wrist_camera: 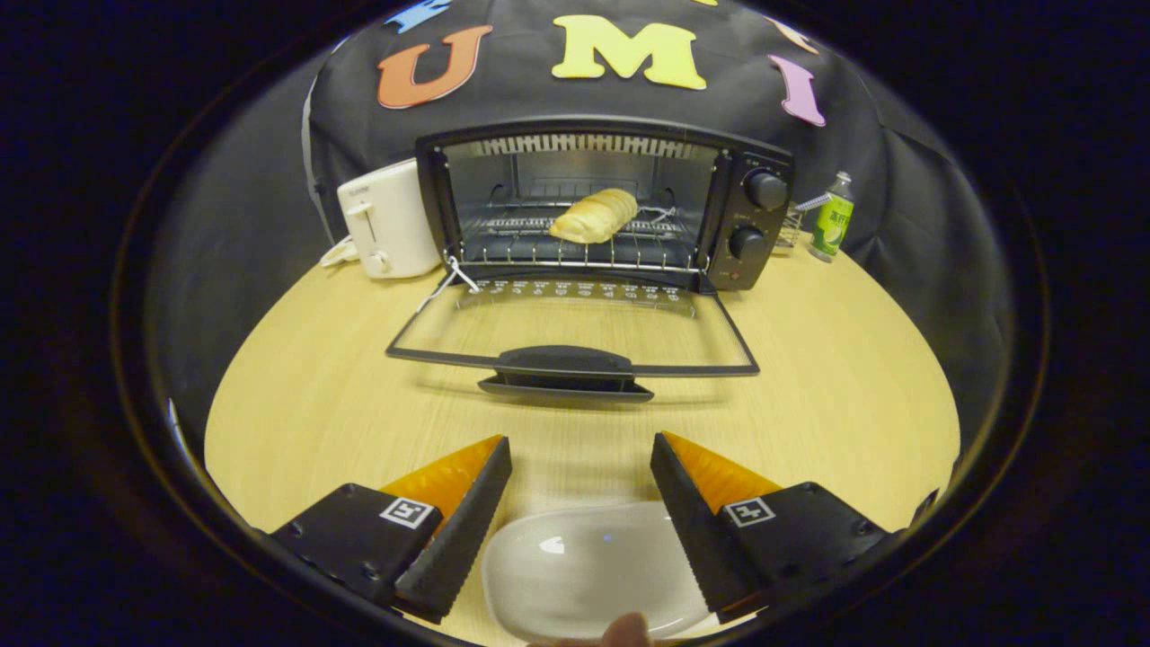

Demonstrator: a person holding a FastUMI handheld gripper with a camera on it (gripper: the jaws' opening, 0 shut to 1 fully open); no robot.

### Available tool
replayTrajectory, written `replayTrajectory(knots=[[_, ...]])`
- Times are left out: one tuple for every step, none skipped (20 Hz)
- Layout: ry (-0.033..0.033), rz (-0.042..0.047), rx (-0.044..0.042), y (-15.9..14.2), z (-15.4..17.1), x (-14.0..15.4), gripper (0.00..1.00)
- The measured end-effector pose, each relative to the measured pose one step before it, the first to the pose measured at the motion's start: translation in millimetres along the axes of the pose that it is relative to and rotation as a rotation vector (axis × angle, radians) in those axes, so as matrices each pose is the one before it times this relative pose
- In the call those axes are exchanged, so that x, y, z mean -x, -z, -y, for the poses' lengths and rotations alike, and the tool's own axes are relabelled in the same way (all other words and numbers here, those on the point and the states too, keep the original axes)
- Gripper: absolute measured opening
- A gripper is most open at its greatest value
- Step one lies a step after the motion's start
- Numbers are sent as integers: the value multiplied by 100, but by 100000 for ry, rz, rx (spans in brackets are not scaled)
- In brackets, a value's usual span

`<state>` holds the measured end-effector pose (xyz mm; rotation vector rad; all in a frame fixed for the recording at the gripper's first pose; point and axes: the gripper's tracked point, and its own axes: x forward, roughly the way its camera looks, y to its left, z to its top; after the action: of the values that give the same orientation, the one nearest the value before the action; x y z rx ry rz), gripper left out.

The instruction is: Open the toaster oven, put the food inside, and close the toaster oven door.

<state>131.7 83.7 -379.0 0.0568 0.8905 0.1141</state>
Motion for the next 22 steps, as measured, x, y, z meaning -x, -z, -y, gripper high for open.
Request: replayTrajectory(knots=[[411,-1053,345,79,0,-588,100],[661,-876,1175,-179,21,-628,100],[121,117,991,-442,66,-461,100],[931,1412,944,-290,-152,-136,100],[1182,588,790,-331,63,-150,100],[154,396,-247,-106,-202,-227,100],[578,-14,-1251,4,84,-227,100],[-227,-98,-1976,-64,-144,-125,100],[-243,-129,-1167,4,-29,-33,100],[10,748,-643,-215,40,60,100],[191,-332,-289,-52,25,75,100],[463,606,-610,-130,-102,160,100],[429,1257,-1199,-398,35,505,100],[204,1393,-1287,-558,-32,625,100],[-136,1559,-1363,-607,-92,775,100],[-459,1887,-1071,-726,-149,808,100],[-509,2975,-319,-1009,-83,839,100],[-413,3630,503,-1211,-96,661,100],[-119,3607,402,-1400,-60,232,100],[247,1986,59,-1345,288,-628,100],[475,1372,-353,-929,124,-252,100],[412,1954,72,-749,-11,-62,100]])
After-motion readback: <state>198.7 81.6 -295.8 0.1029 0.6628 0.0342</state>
